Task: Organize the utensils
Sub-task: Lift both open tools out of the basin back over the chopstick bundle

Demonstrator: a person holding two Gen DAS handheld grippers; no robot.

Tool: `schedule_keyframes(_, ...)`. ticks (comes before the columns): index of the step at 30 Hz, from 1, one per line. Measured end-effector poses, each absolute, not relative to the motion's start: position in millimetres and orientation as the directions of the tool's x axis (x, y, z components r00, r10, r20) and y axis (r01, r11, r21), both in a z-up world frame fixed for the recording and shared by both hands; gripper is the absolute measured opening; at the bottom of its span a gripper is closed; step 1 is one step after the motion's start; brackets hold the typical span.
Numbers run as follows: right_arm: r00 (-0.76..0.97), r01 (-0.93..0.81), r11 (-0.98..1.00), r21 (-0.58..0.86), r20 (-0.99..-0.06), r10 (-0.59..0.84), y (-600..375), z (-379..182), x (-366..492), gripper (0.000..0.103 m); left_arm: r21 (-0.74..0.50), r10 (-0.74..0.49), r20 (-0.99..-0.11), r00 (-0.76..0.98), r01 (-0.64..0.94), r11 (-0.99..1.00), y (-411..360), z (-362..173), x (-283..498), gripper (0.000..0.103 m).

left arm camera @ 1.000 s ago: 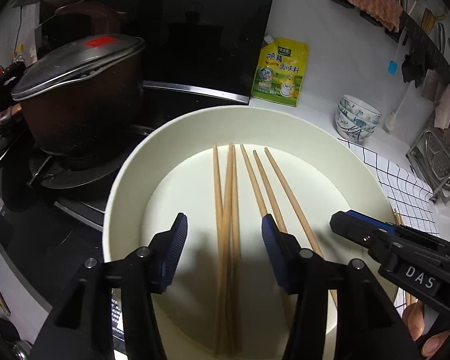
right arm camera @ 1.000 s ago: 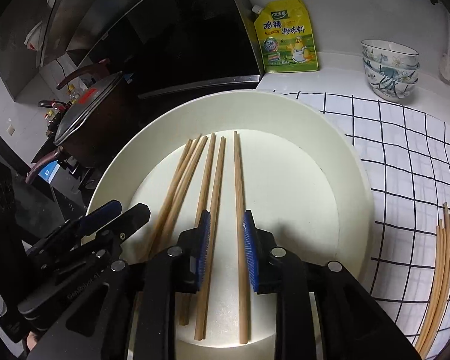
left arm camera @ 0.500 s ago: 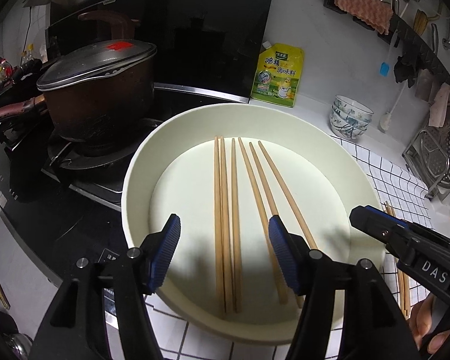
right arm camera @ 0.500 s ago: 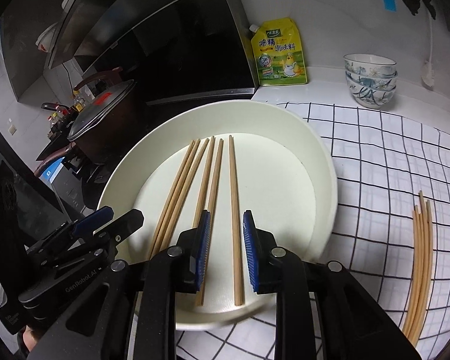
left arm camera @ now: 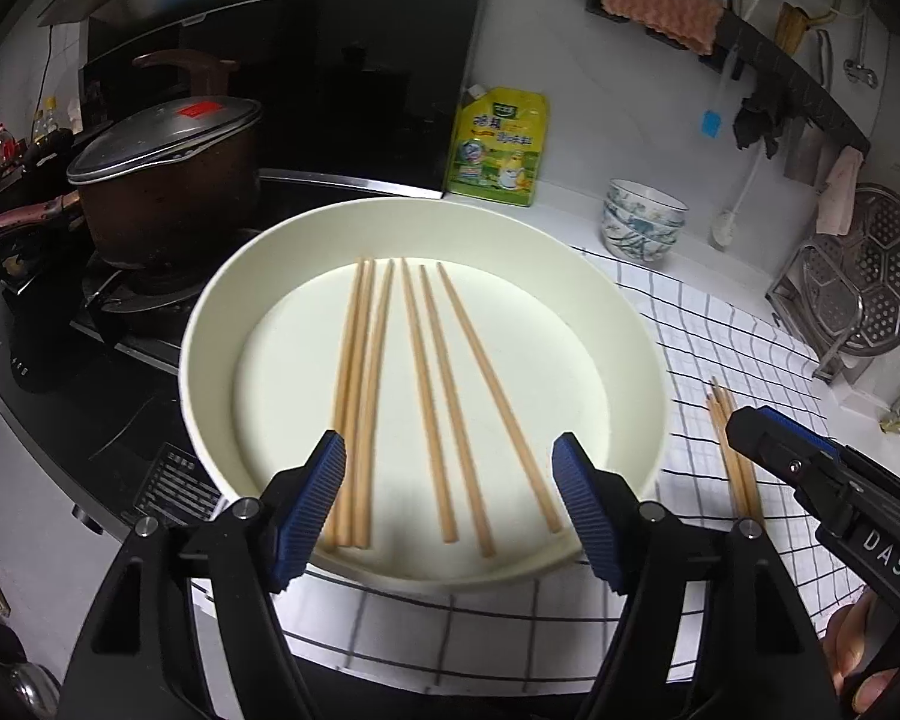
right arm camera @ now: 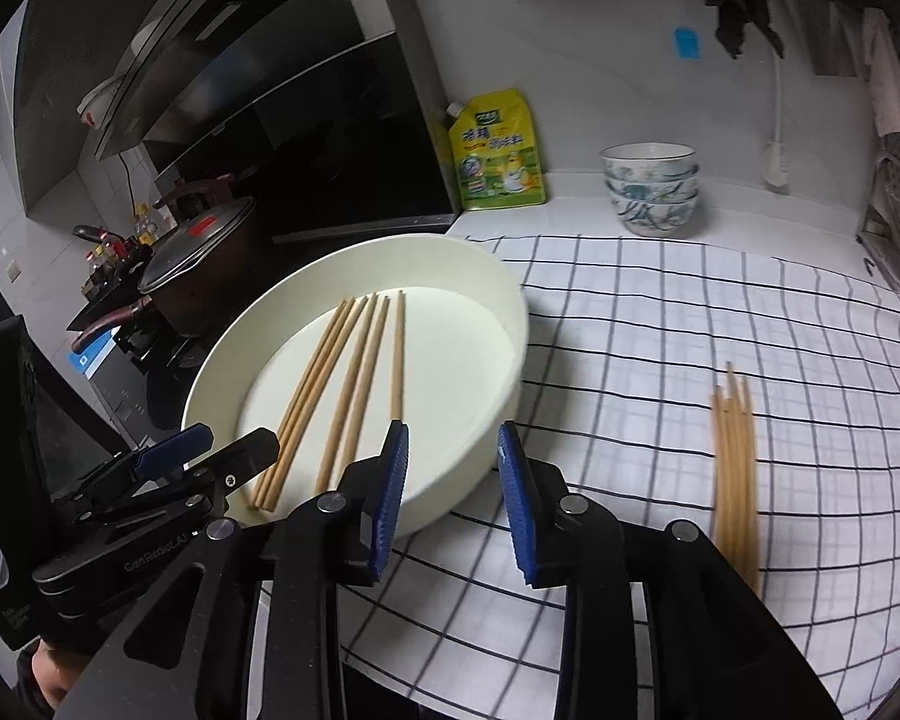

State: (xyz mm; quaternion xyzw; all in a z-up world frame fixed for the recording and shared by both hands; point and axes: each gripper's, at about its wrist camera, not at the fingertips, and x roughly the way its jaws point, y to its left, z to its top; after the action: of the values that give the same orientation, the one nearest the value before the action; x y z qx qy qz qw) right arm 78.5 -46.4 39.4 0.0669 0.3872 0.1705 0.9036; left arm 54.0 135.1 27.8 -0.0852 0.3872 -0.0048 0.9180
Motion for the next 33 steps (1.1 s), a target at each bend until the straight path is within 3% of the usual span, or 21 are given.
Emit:
schedule_keyframes(18, 0.686, -0.080, 0.987, 0.139, -0.711, 0.156, -158, 16, 30, 0.042, -0.158, -0.187, -0.715, 0.674, 0.105, 0.982, 33, 23, 37, 0.080)
schedule_keyframes(23, 0.656, -0.043, 0.990, 0.134, -0.744, 0.129, -183, -2, 27, 0.046, -0.142, -0.204, -0.720, 0.663, 0.146, 0.979, 4, 13, 31, 0.088)
schedule_keyframes(33, 0.603, -0.027, 0.991, 0.128, -0.789, 0.118, -198, -37, 39, 0.046, -0.110, -0.186, -0.761, 0.622, 0.159, 0.981, -19, -10, 31, 0.088)
